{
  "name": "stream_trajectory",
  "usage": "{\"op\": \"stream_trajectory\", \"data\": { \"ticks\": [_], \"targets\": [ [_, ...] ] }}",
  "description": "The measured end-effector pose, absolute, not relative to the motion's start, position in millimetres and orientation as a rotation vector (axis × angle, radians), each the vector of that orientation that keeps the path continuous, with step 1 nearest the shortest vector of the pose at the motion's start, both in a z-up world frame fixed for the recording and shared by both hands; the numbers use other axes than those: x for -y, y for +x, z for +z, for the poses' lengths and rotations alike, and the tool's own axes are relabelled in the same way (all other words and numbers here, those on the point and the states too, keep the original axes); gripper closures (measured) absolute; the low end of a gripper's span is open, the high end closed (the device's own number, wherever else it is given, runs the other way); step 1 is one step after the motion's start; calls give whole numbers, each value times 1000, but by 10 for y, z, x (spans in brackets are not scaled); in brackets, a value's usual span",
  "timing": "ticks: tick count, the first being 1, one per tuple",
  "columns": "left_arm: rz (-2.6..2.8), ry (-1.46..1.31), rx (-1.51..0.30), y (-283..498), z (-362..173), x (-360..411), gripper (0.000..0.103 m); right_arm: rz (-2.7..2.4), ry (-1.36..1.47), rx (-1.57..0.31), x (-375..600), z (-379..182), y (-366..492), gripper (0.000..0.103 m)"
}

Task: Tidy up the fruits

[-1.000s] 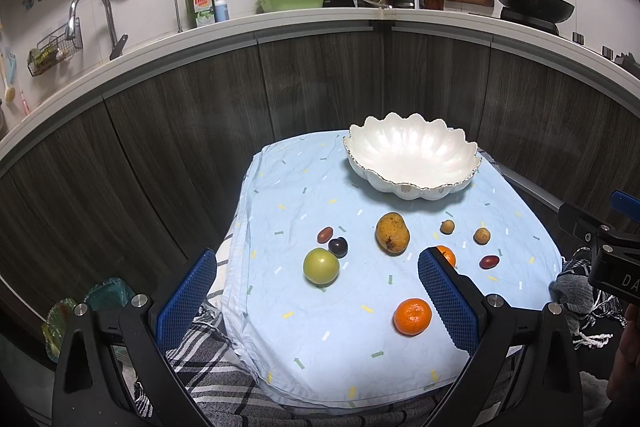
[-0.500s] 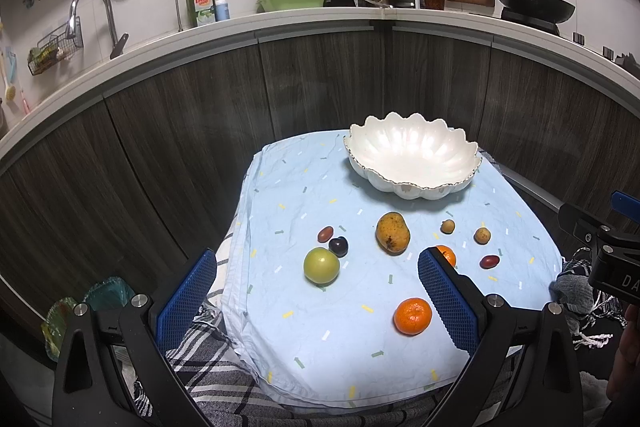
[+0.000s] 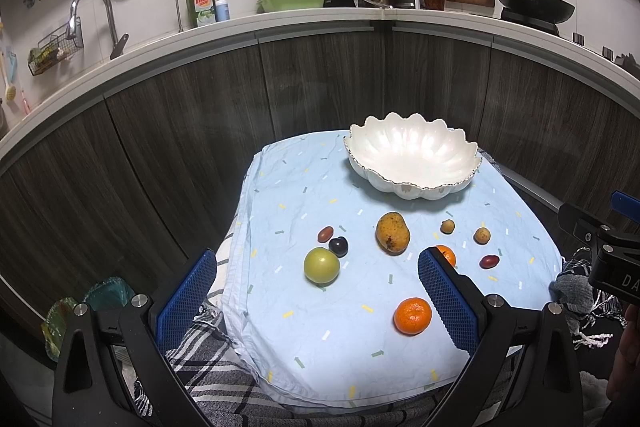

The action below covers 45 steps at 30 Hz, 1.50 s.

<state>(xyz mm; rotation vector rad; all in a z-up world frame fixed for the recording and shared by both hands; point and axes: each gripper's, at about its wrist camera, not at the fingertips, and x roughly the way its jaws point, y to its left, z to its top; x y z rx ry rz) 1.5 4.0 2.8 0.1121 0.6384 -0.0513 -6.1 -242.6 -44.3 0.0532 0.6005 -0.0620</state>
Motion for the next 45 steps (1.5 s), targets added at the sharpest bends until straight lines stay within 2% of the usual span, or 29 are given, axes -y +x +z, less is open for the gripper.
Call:
{"op": "stream_trajectory", "data": {
  "ticks": [45],
  "targets": [
    [-119, 164, -653, 151, -180, 78, 0, -65, 32, -626, 2435, -611, 89, 0]
  ]
}}
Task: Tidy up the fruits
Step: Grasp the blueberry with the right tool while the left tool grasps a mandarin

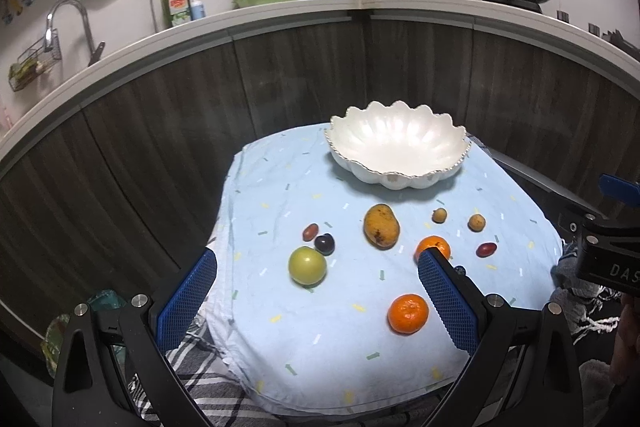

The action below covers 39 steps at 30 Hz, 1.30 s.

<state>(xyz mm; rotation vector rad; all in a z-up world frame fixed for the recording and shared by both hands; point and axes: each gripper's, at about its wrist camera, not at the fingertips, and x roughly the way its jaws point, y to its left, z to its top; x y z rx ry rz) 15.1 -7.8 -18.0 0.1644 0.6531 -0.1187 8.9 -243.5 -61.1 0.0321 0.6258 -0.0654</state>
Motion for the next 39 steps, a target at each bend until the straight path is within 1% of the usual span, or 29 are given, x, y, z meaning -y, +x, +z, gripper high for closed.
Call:
{"op": "stream_trajectory", "data": {
  "ticks": [12, 14, 19, 24, 26, 29, 32, 39],
  "targets": [
    [-217, 236, -713, 317, -415, 350, 1, -40, -2, -678, 2520, -847, 324, 0],
    [-229, 250, -731, 359, -477, 393, 5, -28, -12, -686, 2509, -900, 363, 0],
    [-266, 284, -763, 404, -628, 494, 7, 4, -28, -729, 2496, -1074, 499, 1],
    [-286, 328, -769, 454, -816, 570, 7, 11, -40, -763, 2507, -1237, 603, 1],
    [-310, 343, -792, 468, -923, 616, 10, 16, -45, -775, 2499, -1305, 638, 1],
    [-338, 358, -827, 474, -1049, 664, 13, 27, -59, -794, 2476, -1390, 689, 5],
    [-353, 352, -848, 496, -1122, 687, 15, 45, -68, -807, 2450, -1460, 730, 8],
    [-381, 354, -886, 511, -1281, 750, 22, 75, -80, -818, 2400, -1591, 797, 10]
  ]
}}
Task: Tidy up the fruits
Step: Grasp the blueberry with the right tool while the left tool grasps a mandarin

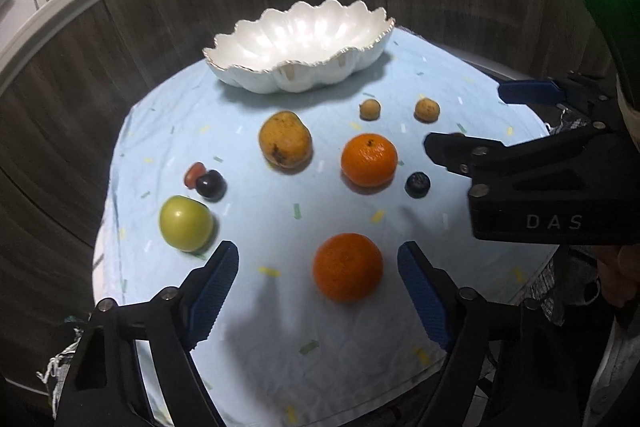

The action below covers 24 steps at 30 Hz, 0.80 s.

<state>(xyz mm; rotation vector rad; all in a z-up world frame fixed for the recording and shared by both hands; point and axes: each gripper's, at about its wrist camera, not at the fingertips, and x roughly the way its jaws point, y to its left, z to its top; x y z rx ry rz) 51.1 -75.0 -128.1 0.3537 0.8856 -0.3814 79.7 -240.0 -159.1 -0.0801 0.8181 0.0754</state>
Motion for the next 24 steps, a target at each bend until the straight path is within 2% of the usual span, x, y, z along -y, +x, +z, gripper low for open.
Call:
{"op": "stream_trajectory", "data": {
  "ticks": [1, 3, 6, 11, 16, 24],
  "targets": [
    [-385, 356, -890, 514, -1307, 764, 23, 79, -82, -819, 2391, -1609, 806, 11],
    [-389, 354, -899, 536, -1348, 769, 26, 93, -85, -831, 2370, -1656, 830, 21],
    [-390, 347, -920, 561, -1417, 767, 31, 108, -79, -857, 2354, -1742, 861, 27],
    [-393, 341, -954, 600, -1532, 785, 36, 117, -77, -878, 2335, -1836, 889, 30],
    [-397, 327, -960, 612, -1595, 795, 37, 132, -87, -896, 2289, -1913, 911, 37],
    [-412, 305, -975, 647, -1655, 798, 42, 157, -86, -933, 2227, -2036, 977, 57]
  ]
}}
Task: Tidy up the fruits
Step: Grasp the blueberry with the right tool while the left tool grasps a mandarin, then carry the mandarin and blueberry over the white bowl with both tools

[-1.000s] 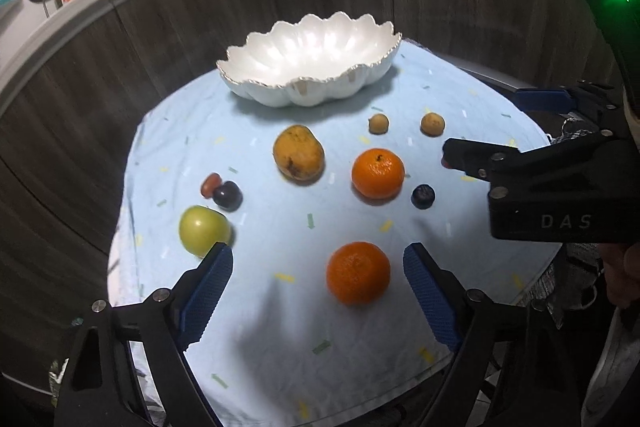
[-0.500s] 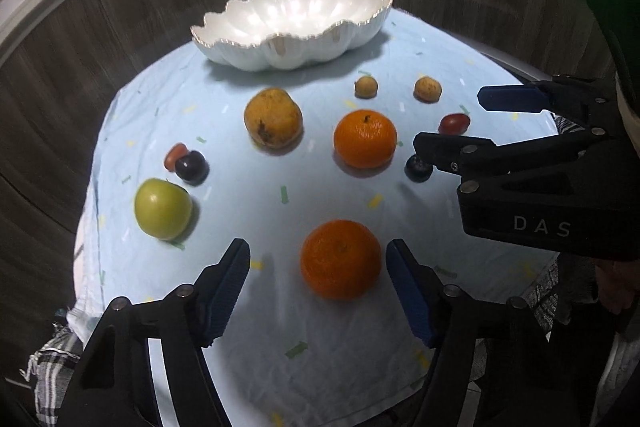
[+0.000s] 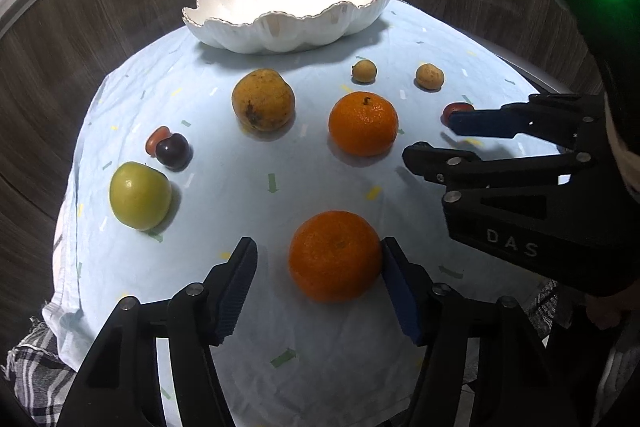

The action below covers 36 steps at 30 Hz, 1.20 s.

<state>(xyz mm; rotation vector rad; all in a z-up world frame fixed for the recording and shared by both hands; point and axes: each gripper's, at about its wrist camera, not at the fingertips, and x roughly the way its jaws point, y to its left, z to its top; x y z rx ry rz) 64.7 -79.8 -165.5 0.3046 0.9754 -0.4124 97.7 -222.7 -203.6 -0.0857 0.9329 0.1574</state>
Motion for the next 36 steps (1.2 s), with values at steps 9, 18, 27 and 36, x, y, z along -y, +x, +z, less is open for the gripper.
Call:
{"op": "stream_trajectory", "data": {
  "ticks": [9, 18, 27, 36],
  "targets": [
    [-446, 291, -991, 668, -1704, 824, 58, 181, -68, -961, 2211, -2124, 1006, 74],
    [-442, 277, -995, 678, -1697, 806, 60, 199, -59, -960, 2194, -2110, 994, 82],
    [-405, 233, -956, 687, -1557, 687, 61, 187, -65, -913, 2223, -1960, 933, 82],
    [-370, 223, -898, 687, -1369, 602, 61, 180, -71, -877, 2251, -1776, 857, 82]
  ]
}}
